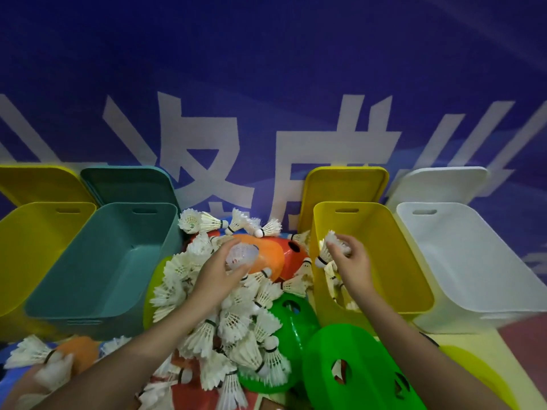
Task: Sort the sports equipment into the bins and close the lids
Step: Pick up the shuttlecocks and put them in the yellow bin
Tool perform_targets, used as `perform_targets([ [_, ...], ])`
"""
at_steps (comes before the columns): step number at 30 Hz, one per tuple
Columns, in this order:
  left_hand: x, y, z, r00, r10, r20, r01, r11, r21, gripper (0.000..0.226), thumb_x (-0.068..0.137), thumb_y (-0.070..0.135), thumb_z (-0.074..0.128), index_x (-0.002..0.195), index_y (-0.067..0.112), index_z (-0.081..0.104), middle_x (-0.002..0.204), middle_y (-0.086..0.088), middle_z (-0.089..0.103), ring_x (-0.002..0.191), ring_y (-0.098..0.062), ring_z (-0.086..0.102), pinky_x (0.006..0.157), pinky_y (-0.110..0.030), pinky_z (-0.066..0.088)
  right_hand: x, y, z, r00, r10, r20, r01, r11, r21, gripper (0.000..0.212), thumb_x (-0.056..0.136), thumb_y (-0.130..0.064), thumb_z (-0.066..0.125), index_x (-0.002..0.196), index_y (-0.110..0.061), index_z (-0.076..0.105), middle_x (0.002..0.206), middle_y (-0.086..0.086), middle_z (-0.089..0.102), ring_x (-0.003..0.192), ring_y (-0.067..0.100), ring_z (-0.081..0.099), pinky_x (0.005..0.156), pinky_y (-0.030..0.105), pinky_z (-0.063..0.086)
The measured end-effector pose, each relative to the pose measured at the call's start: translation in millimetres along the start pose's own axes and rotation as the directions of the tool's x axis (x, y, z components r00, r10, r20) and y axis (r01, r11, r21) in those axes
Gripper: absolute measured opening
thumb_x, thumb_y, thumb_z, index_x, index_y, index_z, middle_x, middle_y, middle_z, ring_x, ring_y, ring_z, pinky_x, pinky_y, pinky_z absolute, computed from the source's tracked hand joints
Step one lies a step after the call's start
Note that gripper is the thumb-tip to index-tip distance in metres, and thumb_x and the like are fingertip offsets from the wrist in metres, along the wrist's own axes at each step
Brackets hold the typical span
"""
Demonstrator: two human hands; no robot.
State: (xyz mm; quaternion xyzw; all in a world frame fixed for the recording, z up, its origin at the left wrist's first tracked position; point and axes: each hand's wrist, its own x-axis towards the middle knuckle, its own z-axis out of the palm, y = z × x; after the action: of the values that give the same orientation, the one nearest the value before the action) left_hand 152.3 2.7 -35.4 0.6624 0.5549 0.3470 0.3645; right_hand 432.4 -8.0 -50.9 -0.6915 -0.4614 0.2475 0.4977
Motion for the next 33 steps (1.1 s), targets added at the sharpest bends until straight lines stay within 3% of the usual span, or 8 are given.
perform_targets([
  [4, 2, 32, 43, 0.994, 0.026, 0.107, -0.024, 1.0, -0.013, 0.052, 0.089, 0.024, 0.065, 0.135, 0.036, 0.043, 0.126, 0.02, 0.045, 0.097, 0.0, 0.053, 0.079, -0.018, 0.043, 14, 16, -42, 0.997, 0.069, -0.037, -0.07, 0.997, -0.017, 0.042, 0.088, -0.036, 0.065, 0.126, -0.02, 0.056, 0.126, 0.005, 0.056, 0.108, 0.015, 0.051, 0.081, 0.029, 0.04],
  [9, 17, 66, 103, 0.98, 0.044, 0.193, -0.028, 0.996, -0.085, 0.051, 0.089, 0.024, 0.065, 0.134, 0.033, 0.044, 0.127, 0.016, 0.048, 0.12, -0.007, 0.046, 0.088, -0.021, 0.043, 26, 41, -91, 0.987, 0.157, 0.021, -0.153, 0.981, -0.119, 0.063, 0.083, -0.04, 0.07, 0.137, -0.021, 0.044, 0.123, 0.008, 0.058, 0.106, 0.023, 0.06, 0.078, 0.031, 0.051],
  [13, 36, 82, 143, 0.963, 0.054, 0.265, -0.053, 0.999, -0.011, 0.055, 0.088, 0.029, 0.063, 0.139, 0.03, 0.04, 0.144, 0.004, 0.042, 0.13, -0.014, 0.041, 0.103, -0.032, 0.039, 35, 58, -116, 0.988, 0.135, 0.072, -0.112, 0.958, -0.265, 0.072, 0.076, -0.056, 0.067, 0.136, -0.026, 0.043, 0.127, 0.009, 0.059, 0.107, 0.027, 0.062, 0.084, 0.046, 0.056],
  [16, 50, 91, 170, 0.953, 0.076, 0.294, -0.106, 0.99, 0.089, 0.054, 0.09, 0.027, 0.061, 0.14, 0.025, 0.039, 0.142, -0.001, 0.039, 0.13, -0.016, 0.039, 0.098, -0.026, 0.035, 36, 68, -128, 0.984, 0.089, 0.151, -0.016, 0.903, -0.429, 0.067, 0.084, -0.041, 0.067, 0.141, -0.017, 0.041, 0.135, 0.009, 0.055, 0.121, 0.028, 0.054, 0.098, 0.038, 0.046],
  [19, 65, 96, 198, 0.938, 0.092, 0.334, -0.159, 0.971, 0.178, 0.058, 0.09, 0.027, 0.062, 0.142, 0.021, 0.037, 0.143, -0.004, 0.04, 0.132, -0.019, 0.038, 0.097, -0.024, 0.032, 34, 80, -132, 0.983, 0.05, 0.179, 0.041, 0.88, -0.474, 0.07, 0.086, -0.032, 0.068, 0.145, -0.016, 0.035, 0.142, 0.007, 0.049, 0.127, 0.025, 0.049, 0.101, 0.034, 0.04],
  [25, 97, 83, 245, 0.884, -0.044, 0.466, -0.15, 0.916, 0.372, 0.07, 0.089, 0.032, 0.062, 0.148, 0.018, 0.029, 0.15, -0.009, 0.035, 0.137, -0.024, 0.034, 0.105, -0.031, 0.032, 34, 90, -129, 0.984, -0.01, 0.178, 0.093, 0.88, -0.466, 0.068, 0.086, -0.034, 0.068, 0.144, -0.015, 0.037, 0.136, 0.008, 0.05, 0.112, 0.028, 0.058, 0.09, 0.038, 0.047],
  [29, 122, 70, 268, 0.904, -0.13, 0.407, -0.057, 0.907, 0.418, 0.066, 0.09, 0.03, 0.063, 0.147, 0.017, 0.032, 0.147, -0.011, 0.037, 0.132, -0.027, 0.04, 0.102, -0.033, 0.036, 38, 98, -128, 0.985, -0.018, 0.174, 0.103, 0.861, -0.498, 0.056, 0.088, -0.034, 0.064, 0.138, -0.017, 0.045, 0.128, 0.007, 0.052, 0.107, 0.028, 0.059, 0.085, 0.036, 0.047],
  [33, 152, 53, 284, 0.926, -0.223, 0.306, 0.059, 0.883, 0.466, 0.066, 0.089, 0.031, 0.064, 0.145, 0.013, 0.034, 0.145, -0.015, 0.04, 0.126, -0.031, 0.047, 0.096, -0.037, 0.043, 41, 100, -125, 0.977, 0.008, 0.211, 0.11, 0.833, -0.543, 0.054, 0.093, -0.037, 0.055, 0.141, -0.019, 0.04, 0.134, 0.006, 0.047, 0.116, 0.026, 0.052, 0.09, 0.034, 0.044],
])
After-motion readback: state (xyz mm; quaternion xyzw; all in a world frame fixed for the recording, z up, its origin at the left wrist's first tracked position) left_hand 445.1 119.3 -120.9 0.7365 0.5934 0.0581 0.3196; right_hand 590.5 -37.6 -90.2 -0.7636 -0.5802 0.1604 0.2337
